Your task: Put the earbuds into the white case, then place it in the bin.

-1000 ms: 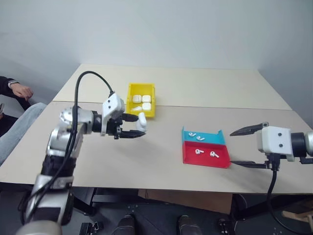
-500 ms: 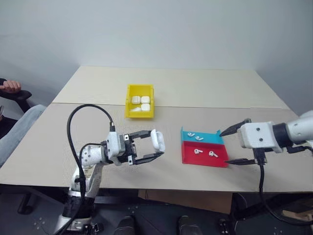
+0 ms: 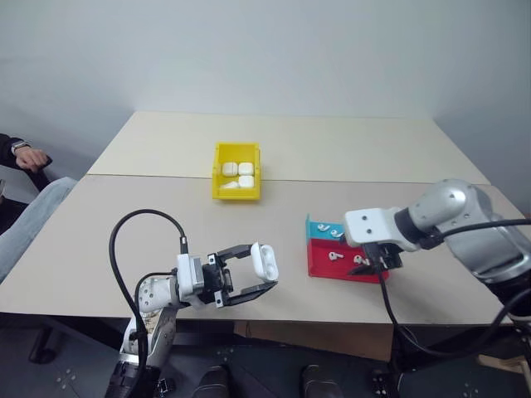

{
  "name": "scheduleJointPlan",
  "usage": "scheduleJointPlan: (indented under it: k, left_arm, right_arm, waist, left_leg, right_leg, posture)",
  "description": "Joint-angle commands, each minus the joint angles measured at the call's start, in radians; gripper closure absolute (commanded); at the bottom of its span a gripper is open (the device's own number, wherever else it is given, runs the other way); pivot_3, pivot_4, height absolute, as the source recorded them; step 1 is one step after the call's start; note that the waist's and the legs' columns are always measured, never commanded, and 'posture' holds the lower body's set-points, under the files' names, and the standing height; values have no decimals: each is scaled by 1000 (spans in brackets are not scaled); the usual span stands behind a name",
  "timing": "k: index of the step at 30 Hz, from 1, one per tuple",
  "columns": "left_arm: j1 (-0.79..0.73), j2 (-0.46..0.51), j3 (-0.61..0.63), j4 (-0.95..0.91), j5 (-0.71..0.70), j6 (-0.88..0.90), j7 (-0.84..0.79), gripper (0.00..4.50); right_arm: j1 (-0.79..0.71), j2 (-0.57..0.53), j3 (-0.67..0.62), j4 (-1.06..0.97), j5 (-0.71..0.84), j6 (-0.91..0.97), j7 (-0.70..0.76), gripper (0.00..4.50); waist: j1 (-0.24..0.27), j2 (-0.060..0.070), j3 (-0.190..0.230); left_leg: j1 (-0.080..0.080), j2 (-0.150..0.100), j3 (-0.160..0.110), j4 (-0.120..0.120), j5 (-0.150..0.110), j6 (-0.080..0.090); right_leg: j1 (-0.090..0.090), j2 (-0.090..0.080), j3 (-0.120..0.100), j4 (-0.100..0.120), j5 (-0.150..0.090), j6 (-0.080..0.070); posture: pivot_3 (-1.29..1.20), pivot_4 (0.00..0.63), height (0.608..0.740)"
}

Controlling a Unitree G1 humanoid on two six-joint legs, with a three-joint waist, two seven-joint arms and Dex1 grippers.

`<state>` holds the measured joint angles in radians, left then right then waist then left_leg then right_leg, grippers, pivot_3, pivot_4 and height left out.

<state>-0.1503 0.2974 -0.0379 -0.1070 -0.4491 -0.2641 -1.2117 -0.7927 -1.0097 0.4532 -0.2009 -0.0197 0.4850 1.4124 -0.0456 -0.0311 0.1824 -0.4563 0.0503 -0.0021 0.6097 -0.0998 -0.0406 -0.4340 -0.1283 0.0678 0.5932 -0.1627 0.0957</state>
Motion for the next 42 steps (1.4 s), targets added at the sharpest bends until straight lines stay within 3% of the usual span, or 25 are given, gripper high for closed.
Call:
scheduleJointPlan:
  k: [1,5,9,27,42]
  left_arm:
    - [9,21,-8,-73,11,3,45,1701]
    - [20,33,-17,-94,4,-4,61,1701]
    - [27,46,-27,-119,2,22,89,1701]
    - [31,71,-42,-125,15,19,137,1701]
    - [34,91,-53,-128,20,18,161,1701]
  right_arm:
    - [-40,22,31,33,-80,-33,-3,1575]
    - [-74,74,78,98,-149,-55,7,1575]
    - [-96,107,99,148,-197,-88,16,2413]
    - [-132,226,122,294,-325,-204,24,2413]
    - [-125,255,110,346,-361,-237,28,2413]
  waist:
    - [1,0,0]
    - [2,0,0]
    - [1,0,0]
    - [1,0,0]
    - [0,0,0]
  left_leg:
    - [0,0,0,0,0,0]
    - [-1,0,0,-2,0,0]
    - [-2,0,0,-2,0,0]
    - [-2,0,1,-2,0,0]
    - [-2,0,1,-3,0,0]
  right_leg:
    - [-1,0,0,0,0,0]
    - [-3,0,0,1,0,0]
    - [-3,0,0,1,0,0]
    - [-3,0,0,1,0,0]
    - [-4,0,0,1,0,0]
  posture:
    - [0,150,740]
    - [0,150,740]
    - [0,150,740]
    - [0,150,740]
    - [0,150,740]
